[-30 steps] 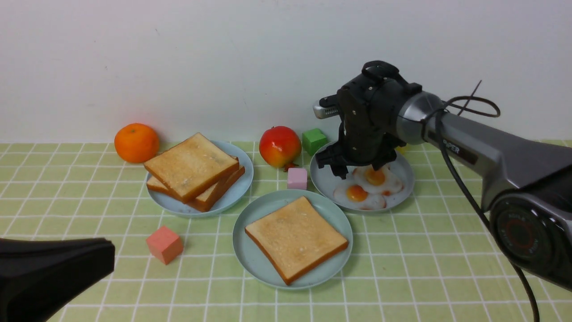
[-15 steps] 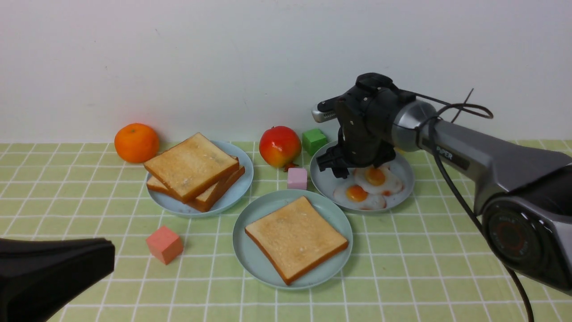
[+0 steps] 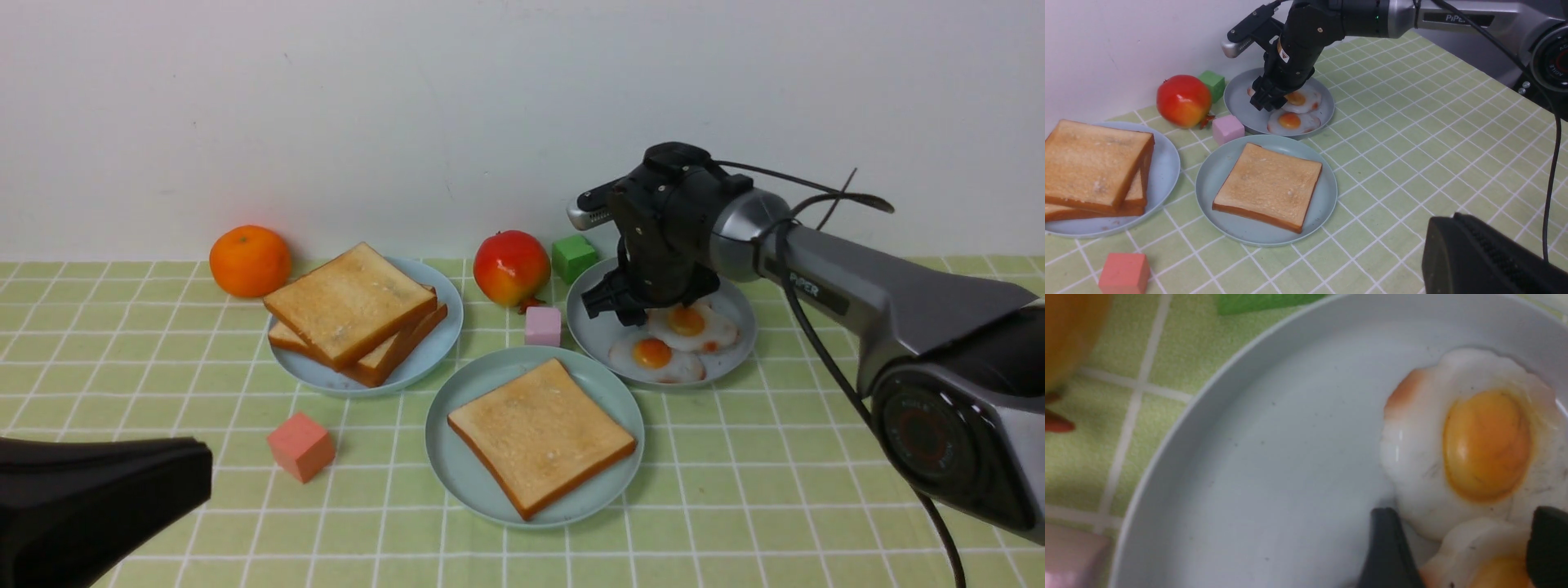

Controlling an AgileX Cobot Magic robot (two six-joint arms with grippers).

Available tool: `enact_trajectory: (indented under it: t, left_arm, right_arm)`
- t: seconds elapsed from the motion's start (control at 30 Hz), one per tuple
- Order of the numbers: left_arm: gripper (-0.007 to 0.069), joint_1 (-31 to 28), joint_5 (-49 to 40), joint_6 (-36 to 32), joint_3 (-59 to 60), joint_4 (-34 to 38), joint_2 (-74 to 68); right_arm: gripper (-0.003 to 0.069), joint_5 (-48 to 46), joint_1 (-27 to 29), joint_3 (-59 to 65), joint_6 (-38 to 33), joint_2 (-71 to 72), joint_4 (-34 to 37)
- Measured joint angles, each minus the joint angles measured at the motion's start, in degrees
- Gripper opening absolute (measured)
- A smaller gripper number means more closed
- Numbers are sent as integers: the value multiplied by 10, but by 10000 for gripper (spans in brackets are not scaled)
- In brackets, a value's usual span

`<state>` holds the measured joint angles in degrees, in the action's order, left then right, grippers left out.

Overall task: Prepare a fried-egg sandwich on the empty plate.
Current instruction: Use the right arm to grab a fried egg, then use the right arm to place the fried egg on the slice of bread in the middle

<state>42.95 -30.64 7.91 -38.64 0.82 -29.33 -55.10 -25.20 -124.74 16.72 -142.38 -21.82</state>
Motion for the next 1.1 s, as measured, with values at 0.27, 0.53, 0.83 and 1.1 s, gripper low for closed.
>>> enact_trajectory:
  t: [0.27,0.53,0.83,1.1]
  left_arm:
    - [-13,0,0,0,0,0,0]
    - [-13,0,0,0,0,-2,0]
    - [-13,0,0,0,0,-13,0]
    - [-13,0,0,0,0,-30,0]
  right_arm:
    - [204,-9,-3,0,-8,0,-12]
    - [113,-31,-2,1,-36,13,-14]
    - [64,-63,-7,3,-62,63,-7]
    - [62,-131,-61,8,-63,164,-30]
